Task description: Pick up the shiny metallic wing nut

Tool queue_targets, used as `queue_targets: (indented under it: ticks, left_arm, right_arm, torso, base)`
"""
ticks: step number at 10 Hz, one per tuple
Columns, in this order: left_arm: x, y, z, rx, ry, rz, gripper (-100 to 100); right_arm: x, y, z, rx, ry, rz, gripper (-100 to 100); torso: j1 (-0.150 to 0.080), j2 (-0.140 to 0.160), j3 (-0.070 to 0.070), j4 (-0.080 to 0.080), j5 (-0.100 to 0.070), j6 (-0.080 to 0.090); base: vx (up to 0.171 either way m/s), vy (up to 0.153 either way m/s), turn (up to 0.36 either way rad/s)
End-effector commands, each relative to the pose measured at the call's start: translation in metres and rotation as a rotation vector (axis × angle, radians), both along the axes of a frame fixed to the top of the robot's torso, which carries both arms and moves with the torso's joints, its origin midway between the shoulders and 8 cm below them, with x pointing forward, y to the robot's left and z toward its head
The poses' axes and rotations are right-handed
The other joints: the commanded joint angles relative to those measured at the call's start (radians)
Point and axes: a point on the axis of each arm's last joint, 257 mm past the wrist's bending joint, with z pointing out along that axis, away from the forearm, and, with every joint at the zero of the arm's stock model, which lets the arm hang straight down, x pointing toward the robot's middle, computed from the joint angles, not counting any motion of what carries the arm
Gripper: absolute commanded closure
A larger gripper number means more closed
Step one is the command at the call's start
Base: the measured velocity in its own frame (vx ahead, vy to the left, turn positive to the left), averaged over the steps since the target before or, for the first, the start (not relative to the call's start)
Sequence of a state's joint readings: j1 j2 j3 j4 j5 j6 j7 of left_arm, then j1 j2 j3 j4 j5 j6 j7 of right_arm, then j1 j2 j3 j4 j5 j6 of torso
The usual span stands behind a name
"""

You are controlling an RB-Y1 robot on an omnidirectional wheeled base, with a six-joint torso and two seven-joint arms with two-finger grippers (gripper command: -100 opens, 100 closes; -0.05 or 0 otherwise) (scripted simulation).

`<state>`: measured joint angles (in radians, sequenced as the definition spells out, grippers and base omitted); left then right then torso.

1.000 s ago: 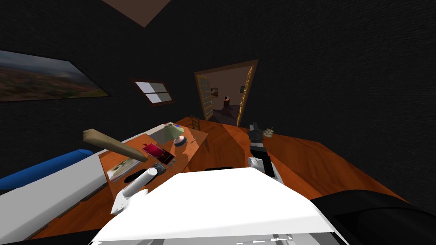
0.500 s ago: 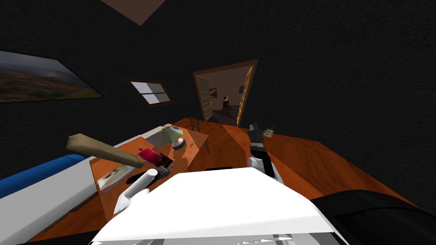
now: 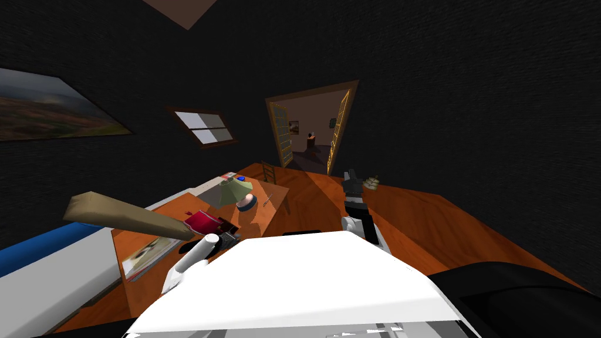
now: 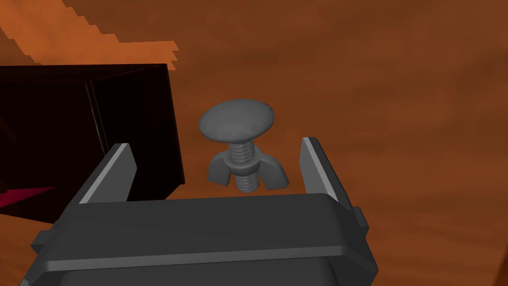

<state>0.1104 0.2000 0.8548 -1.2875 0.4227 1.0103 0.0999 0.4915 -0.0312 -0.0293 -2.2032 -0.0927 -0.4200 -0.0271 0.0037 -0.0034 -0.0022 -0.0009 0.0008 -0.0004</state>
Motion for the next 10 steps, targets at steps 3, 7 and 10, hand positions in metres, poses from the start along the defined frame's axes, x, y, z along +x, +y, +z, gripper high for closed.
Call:
queue_targets:
  ticks: [3, 7, 10]
  left_arm:
    - [0.005, -0.008, -0.010, 0.001, -0.002, -0.005, -100]
    - [0.007, -0.014, -0.018, -0.001, -0.001, -0.008, 100]
    - [0.008, -0.014, -0.018, -0.001, -0.001, -0.008, 100]
  right_arm:
    - [0.000, 0.000, 0.000, 0.000, 0.000, 0.000, 0]
    - [0.000, 0.000, 0.000, 0.000, 0.000, 0.000, 0]
    - [0.000, 0.000, 0.000, 0.000, 0.000, 0.000, 0]
  torso:
    - [0.000, 0.002, 0.001, 0.000, 0.000, 0.000]
    - [0.008, -0.002, -0.001, 0.000, 0.003, 0.002]
    - [0.009, -0.003, -0.002, -0.001, 0.004, 0.002]
  base:
    - [0.010, 0.024, 0.018]
    - [0.004, 0.021, 0.009]
    - [0.000, 0.000, 0.000]
